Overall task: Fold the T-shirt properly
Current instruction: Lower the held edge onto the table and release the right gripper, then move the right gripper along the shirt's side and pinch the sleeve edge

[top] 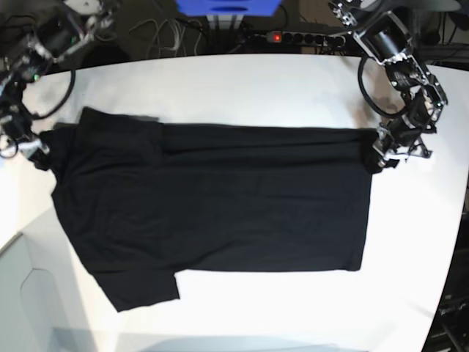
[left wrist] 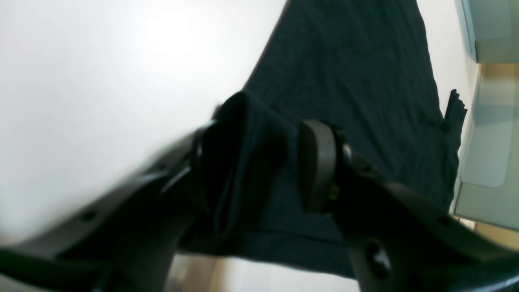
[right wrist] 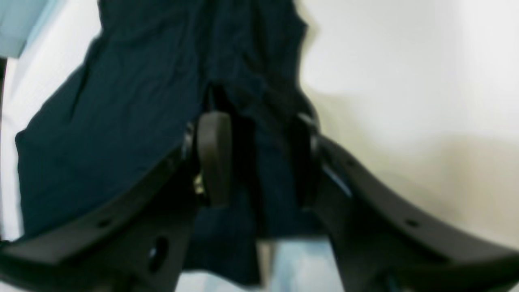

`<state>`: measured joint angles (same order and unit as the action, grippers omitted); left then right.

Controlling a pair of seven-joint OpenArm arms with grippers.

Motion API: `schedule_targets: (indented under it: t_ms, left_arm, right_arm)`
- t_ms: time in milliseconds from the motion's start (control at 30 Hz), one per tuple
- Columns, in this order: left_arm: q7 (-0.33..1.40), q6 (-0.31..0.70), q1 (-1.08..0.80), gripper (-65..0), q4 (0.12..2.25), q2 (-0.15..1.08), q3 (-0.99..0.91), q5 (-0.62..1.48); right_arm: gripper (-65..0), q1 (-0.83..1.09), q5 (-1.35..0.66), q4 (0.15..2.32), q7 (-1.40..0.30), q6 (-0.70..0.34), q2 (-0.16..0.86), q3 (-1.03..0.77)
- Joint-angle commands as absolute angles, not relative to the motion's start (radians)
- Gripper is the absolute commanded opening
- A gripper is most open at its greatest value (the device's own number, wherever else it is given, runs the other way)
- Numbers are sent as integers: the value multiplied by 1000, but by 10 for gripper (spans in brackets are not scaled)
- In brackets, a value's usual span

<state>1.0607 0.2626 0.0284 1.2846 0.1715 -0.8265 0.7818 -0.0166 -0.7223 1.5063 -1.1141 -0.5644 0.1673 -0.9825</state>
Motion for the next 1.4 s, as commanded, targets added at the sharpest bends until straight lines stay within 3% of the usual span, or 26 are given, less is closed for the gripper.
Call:
schedule_targets:
  t_ms: [0, 200, 400, 767, 1367]
  left_arm:
    - [1053, 271, 39, -362, 1303, 186, -829, 796]
    - [1052, 271, 39, -362, 1303, 186, -829, 789]
    - [1050, 271, 39, -362, 1303, 188, -829, 788]
    - [1052, 269, 39, -362, 1303, 189, -829, 794]
    - [1046, 266, 41, -362, 1303, 188, -822, 791]
  right_arm:
    - [-401, -2, -743, 1558, -1099, -559, 163, -987]
    - [-401, 140, -745, 1745, -1148, -559, 58, -1049]
    - [-401, 170, -743, 1755, -1225, -561, -5, -1055]
    - [-401, 139, -742, 1498, -1227, -565, 28, -1049]
    - [-401, 117, -746, 1503, -1345, -567, 21, -992]
